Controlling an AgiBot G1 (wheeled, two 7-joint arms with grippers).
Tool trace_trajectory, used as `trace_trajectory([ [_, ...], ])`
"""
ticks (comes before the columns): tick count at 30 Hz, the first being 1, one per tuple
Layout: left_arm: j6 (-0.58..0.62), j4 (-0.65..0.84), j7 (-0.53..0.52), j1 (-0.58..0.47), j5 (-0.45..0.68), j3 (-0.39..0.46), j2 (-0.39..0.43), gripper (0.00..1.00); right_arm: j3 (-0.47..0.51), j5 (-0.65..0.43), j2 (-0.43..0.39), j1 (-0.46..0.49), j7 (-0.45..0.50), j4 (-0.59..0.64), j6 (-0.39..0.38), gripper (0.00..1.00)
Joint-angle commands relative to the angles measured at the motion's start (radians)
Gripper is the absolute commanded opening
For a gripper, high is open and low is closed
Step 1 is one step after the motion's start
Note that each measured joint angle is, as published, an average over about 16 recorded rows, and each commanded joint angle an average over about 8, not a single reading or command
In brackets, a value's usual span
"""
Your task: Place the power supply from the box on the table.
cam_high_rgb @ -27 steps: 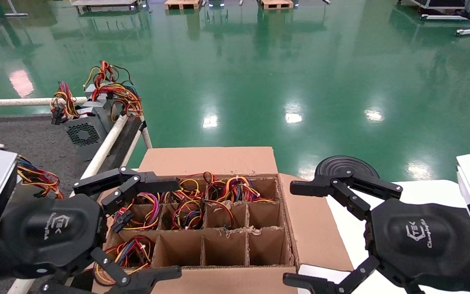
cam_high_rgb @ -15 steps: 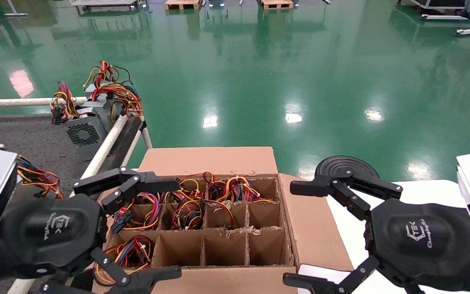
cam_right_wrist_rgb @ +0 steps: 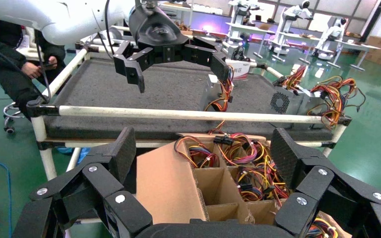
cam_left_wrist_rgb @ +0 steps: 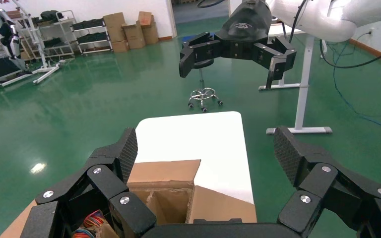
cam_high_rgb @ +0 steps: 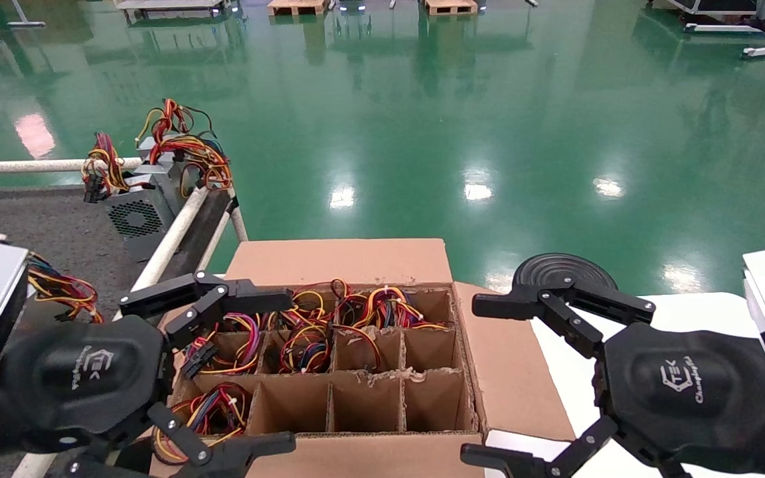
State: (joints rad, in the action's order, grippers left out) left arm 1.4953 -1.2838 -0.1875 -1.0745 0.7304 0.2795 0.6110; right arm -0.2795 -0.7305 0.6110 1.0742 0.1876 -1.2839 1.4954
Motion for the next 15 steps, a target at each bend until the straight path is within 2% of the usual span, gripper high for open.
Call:
trace_trajectory([
  [1, 0.0, 0.0, 0.0, 0.0, 0.0, 0.0, 0.0, 1.0, 0.0, 0.0, 0.0, 0.0, 0.0, 0.0, 0.0, 0.0],
  [15, 0.004, -0.003, 0.003, -0.029, 0.027, 0.02, -0.021, 1.0, 0.0, 0.0, 0.0, 0.0, 0.0, 0.0, 0.0, 0.0],
])
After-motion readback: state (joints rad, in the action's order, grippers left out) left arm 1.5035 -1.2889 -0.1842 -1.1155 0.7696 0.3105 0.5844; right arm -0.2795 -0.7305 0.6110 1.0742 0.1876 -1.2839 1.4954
